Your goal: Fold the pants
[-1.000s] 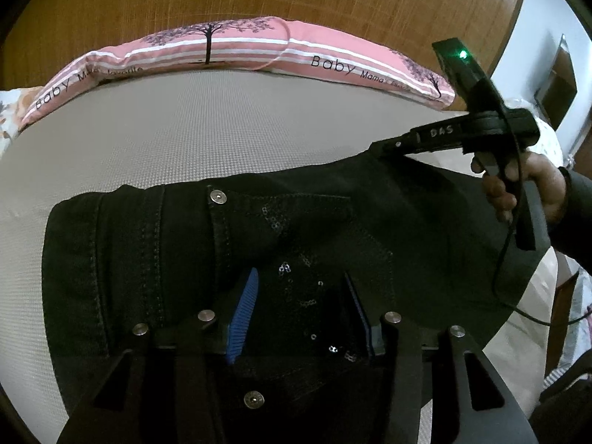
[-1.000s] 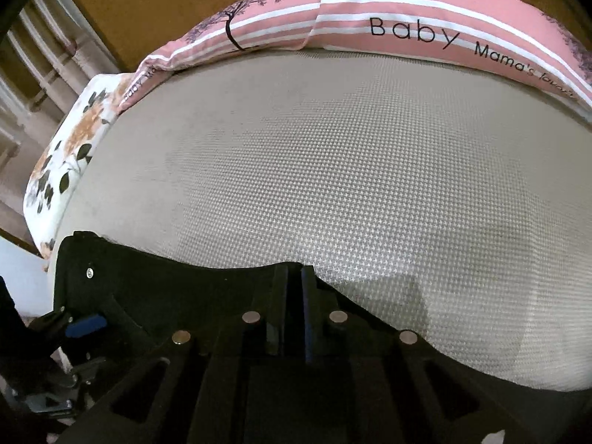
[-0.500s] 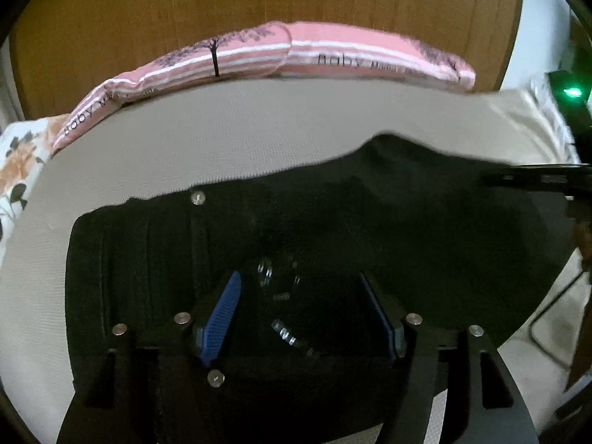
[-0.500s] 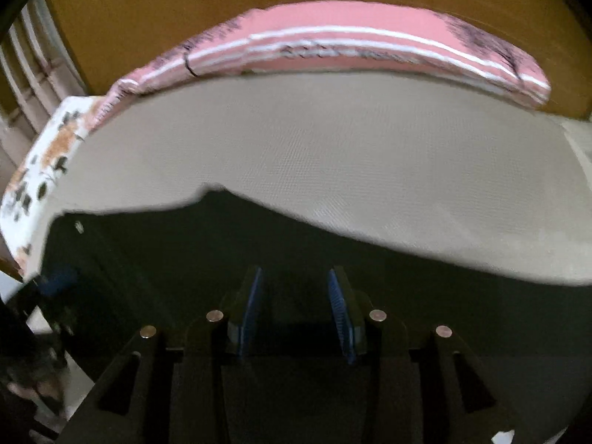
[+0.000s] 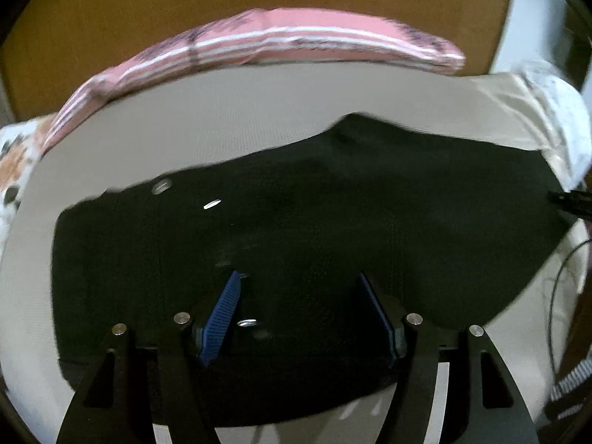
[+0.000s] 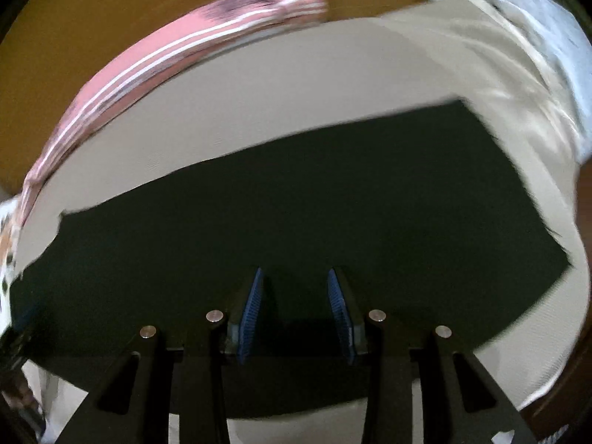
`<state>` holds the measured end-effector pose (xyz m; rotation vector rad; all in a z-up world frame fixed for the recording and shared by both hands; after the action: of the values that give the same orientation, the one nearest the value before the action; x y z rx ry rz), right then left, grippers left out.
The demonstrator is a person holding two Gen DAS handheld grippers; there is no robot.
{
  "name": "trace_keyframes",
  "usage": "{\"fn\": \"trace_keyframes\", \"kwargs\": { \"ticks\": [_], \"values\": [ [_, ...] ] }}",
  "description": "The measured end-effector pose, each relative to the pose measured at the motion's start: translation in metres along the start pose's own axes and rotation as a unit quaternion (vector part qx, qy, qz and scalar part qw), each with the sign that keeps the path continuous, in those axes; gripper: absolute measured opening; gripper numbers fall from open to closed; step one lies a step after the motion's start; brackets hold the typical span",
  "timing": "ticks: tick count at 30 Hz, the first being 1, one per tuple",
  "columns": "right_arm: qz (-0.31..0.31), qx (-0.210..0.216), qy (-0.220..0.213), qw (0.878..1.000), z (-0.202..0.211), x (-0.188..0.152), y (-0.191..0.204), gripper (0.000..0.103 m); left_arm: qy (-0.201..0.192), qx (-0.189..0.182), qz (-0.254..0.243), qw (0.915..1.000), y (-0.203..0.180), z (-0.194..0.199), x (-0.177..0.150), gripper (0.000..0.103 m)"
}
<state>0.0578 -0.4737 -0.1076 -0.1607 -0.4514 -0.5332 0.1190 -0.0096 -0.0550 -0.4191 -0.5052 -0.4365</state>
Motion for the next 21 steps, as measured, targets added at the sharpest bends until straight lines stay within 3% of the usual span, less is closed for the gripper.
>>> {"fn": "trace_keyframes", "kwargs": {
  "ticks": [3, 12, 21],
  "values": [
    [-0.036, -0.017, -0.006, 0.999, 0.005, 0.003, -0.037, 0.036, 0.003, -0.012, -0.040, 0.9991, -0.033, -0.010, 0.008, 0.067],
    [-0.180, 0.029, 0.008, 0.983, 0.015, -0.026, -0.145, 0.036, 0.024, -0.083, -0.114, 0.9896, -0.134, -0.054, 0.032, 0.067],
    [-0.272, 0.089, 0.020, 0.958, -0.004, -0.034, -0.185, 0.036, 0.070, -0.107, -0.140, 0.9819, -0.182, -0.090, 0.030, 0.067]
  ]
}}
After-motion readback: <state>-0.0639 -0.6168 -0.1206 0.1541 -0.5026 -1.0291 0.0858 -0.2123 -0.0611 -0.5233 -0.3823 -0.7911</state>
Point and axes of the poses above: each gripper's, at about its wrist camera, not at the fingertips, and z roughly against the way its jaws point, y to its left, x to its top, the point moved 3 cm from there along -z, roughly the way its jaws point, and after that the axes turned 15 degrees about -x, right-handed, at the moved point
